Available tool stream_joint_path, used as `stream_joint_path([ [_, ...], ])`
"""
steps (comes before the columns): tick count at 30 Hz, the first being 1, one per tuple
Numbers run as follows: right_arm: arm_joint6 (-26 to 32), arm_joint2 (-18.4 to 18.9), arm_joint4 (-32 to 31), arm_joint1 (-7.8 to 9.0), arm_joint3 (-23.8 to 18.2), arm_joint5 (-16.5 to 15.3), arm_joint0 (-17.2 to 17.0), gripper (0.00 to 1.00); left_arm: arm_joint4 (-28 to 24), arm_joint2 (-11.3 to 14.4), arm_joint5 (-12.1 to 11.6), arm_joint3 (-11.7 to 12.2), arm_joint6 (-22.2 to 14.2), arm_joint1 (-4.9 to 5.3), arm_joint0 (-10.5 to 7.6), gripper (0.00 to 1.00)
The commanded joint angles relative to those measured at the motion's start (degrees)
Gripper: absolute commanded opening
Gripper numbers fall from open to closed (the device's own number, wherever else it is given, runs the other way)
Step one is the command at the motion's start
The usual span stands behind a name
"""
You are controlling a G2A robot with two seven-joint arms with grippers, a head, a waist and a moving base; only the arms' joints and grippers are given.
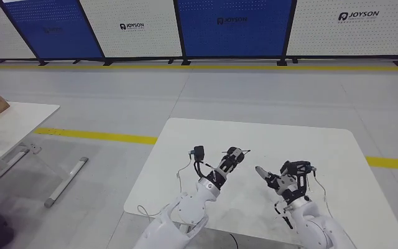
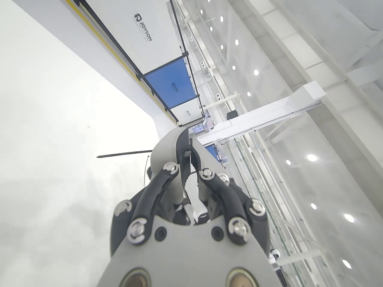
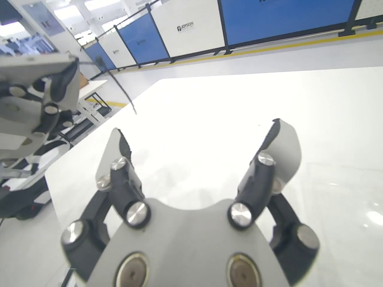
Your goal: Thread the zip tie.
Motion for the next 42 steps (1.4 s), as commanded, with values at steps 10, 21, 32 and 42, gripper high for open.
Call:
stream_joint_path([
  [10, -5.93, 10.22, 17.17, 0.17, -3.65, 3.38, -5.18, 1.00, -2.30, -2.35, -0.22, -0.57, 0.22, 0.20, 1.68, 0.00],
  [21, -5.70, 10.07, 17.67, 0.14, -3.70, 3.14, -5.23, 1.00, -2.27, -2.34, -0.23, -0.56, 0.22, 0.20, 1.69, 0.00],
  [32, -5.91, 17.52, 30.71, 0.16, -1.66, 5.78, -5.03, 1.00, 1.33, -5.49, -1.91, 2.70, 8.39, 0.23, 3.75, 0.00],
  [42, -5.73, 17.64, 30.75, 0.16, -1.73, 6.24, -4.91, 1.00, 1.50, -6.05, -2.63, 3.14, 7.96, 0.33, 4.17, 0.00],
])
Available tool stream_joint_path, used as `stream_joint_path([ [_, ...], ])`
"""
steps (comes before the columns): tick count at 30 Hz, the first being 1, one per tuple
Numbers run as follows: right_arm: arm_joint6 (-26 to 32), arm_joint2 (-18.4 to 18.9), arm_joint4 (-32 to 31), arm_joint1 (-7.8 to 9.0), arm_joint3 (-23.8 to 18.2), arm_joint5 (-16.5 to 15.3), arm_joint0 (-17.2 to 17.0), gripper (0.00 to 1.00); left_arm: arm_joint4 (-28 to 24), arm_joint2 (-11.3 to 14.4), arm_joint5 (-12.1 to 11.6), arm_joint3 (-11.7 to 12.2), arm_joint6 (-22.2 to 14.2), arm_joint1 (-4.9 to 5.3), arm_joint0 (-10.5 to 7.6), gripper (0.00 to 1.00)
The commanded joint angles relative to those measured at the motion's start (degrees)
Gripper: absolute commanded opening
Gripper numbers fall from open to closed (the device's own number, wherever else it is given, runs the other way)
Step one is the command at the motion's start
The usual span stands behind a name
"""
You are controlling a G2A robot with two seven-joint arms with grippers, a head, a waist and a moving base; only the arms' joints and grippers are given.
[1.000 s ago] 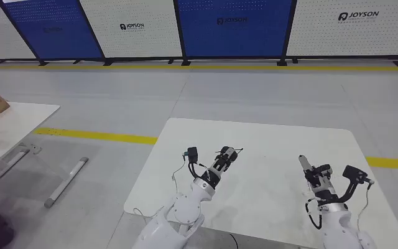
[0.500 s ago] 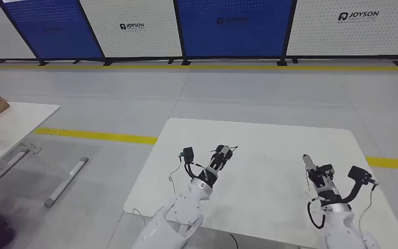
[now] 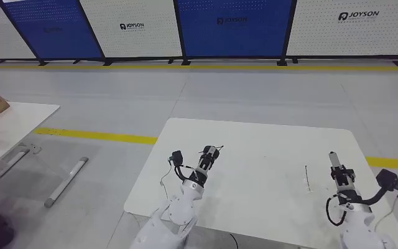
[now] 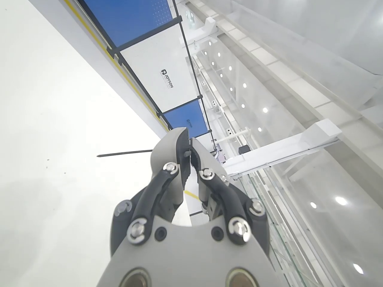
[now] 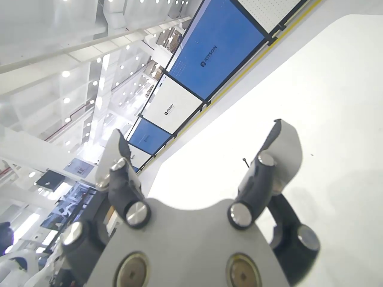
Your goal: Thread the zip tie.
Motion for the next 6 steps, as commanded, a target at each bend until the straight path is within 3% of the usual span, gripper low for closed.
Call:
stream_joint_path([
  [1, 0.00, 0.00, 0.00, 0.00, 0.00, 0.00, 0.00, 1.00, -0.01, 0.00, 0.00, 0.00, 0.00, 0.00, 0.00, 0.00],
  [6, 0.00, 0.00, 0.00, 0.00, 0.00, 0.00, 0.00, 1.00, -0.01, 0.00, 0.00, 0.00, 0.00, 0.00, 0.00, 0.00],
])
